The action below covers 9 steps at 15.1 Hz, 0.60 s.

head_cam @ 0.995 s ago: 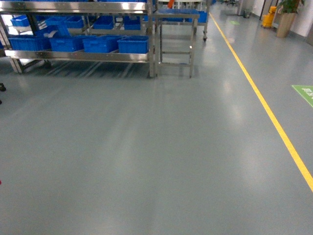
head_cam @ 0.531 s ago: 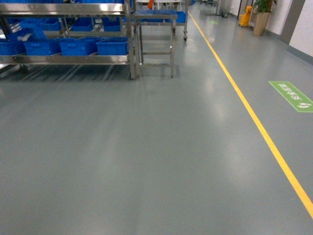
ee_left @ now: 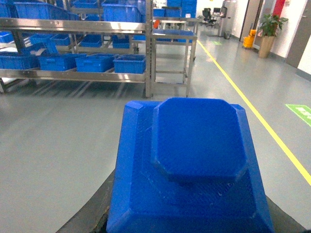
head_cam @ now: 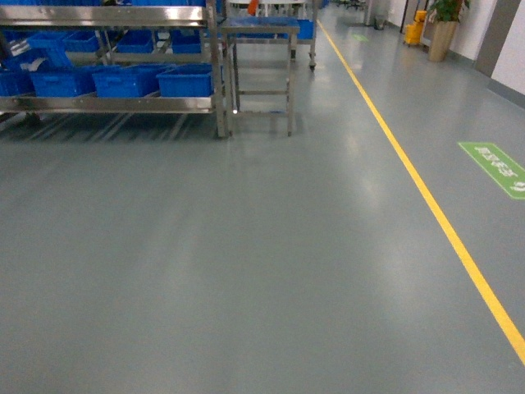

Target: Sort blue parts and orange caps into right shelf containers

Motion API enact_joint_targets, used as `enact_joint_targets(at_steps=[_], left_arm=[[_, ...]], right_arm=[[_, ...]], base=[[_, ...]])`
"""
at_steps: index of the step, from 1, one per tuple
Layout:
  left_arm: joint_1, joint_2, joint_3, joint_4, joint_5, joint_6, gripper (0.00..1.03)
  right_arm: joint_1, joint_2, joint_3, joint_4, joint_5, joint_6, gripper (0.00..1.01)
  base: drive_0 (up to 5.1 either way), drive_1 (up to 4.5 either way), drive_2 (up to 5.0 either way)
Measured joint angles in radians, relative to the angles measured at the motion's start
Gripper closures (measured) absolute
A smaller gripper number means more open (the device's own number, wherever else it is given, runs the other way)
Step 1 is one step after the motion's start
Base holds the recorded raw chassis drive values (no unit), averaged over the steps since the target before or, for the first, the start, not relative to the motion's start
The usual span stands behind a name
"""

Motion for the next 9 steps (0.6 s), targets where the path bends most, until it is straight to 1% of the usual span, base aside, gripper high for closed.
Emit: enact_joint_targets(at_steps=[9], left_arm=[[0.000, 0.000, 0.000, 0.003, -0.001, 0.000, 0.59]], right_arm=[[0.000, 0.000, 0.000, 0.005, 0.000, 0.000, 0.57]], base=[[0.1, 4.25, -4.1]])
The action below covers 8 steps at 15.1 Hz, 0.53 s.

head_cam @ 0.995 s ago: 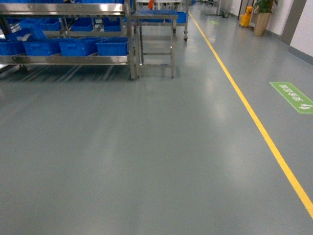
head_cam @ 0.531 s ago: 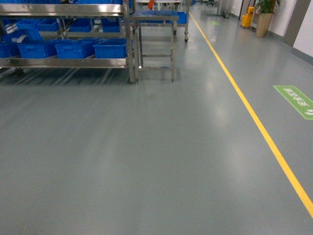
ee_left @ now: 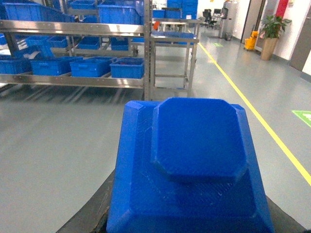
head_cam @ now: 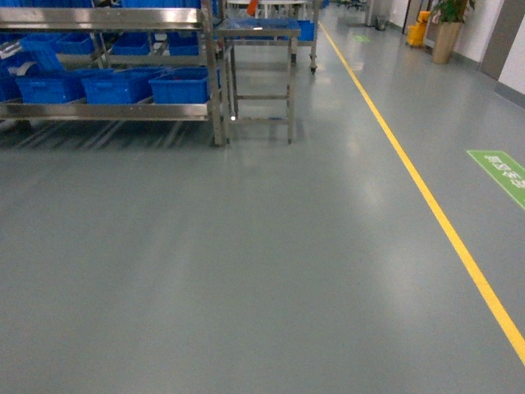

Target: Sort blue parts and orange caps into right shelf containers

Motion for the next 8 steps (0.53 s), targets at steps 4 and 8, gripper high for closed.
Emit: enact_joint_targets(at_steps=[4, 8], left_arm=[[0.000, 0.000, 0.000, -0.001, 0.001, 0.000, 0.59], [0.000, 0.000, 0.000, 0.002, 0.002, 0.000, 0.59]], right_arm=[[0.000, 0.000, 0.000, -0.003, 0.000, 0.000, 0.57], [0.000, 0.000, 0.000, -0.003, 0.000, 0.000, 0.57]], base=[[0.0, 4.15, -4.2], [0.0, 4.18, -4.1]])
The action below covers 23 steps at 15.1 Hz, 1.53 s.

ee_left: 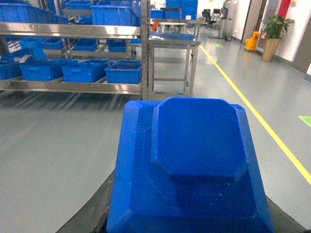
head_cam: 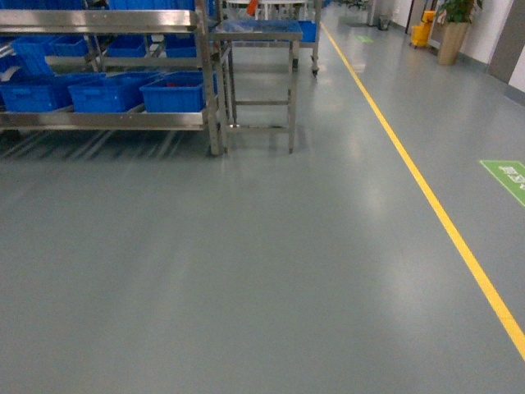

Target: Sort blue parts and orange caps into right shelf containers

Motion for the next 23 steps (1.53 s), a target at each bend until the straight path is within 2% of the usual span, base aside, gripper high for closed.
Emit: enact_joint_targets(at_steps=[23], left_arm=[[0.000, 0.000, 0.000, -0.005, -0.001, 0.000, 0.59]], right_arm=[[0.000, 0.000, 0.000, -0.002, 0.000, 0.000, 0.57]], base=[[0.0, 4.16, -4.2]])
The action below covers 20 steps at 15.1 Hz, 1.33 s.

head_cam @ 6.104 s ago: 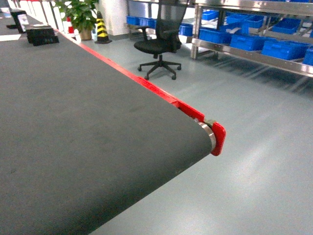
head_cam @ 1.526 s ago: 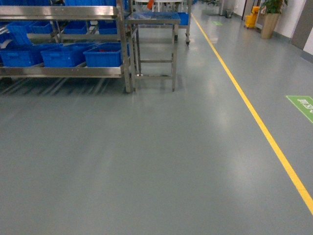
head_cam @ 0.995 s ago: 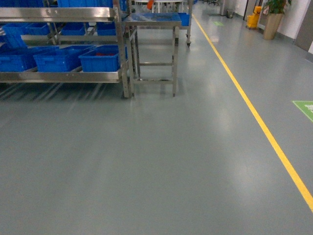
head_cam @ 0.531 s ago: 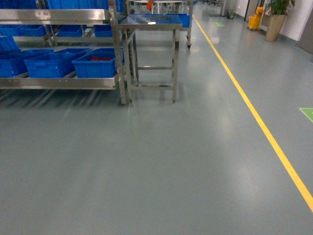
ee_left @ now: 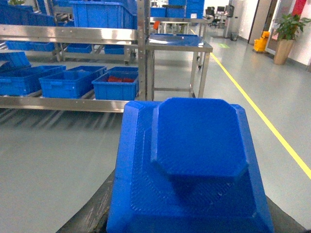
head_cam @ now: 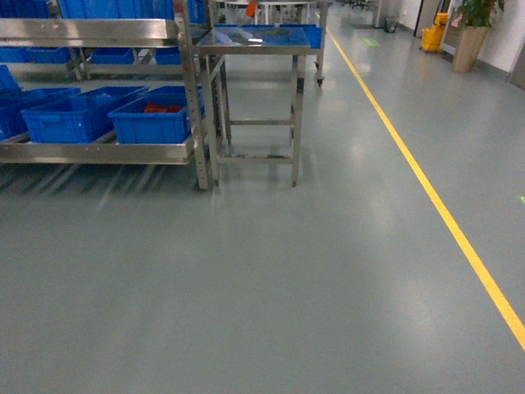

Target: Sort blue parts and orange caps into right shelf containers

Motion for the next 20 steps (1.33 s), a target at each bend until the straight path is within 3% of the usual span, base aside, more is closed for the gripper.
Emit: enact_joint_targets(at_steps=[20], left_arm=[[0.000, 0.000, 0.000, 0.005, 0.000, 0.000, 0.59]], right_arm=[[0.000, 0.000, 0.000, 0.003, 0.000, 0.000, 0.57]], base=[[0.0, 4.14, -4.2]])
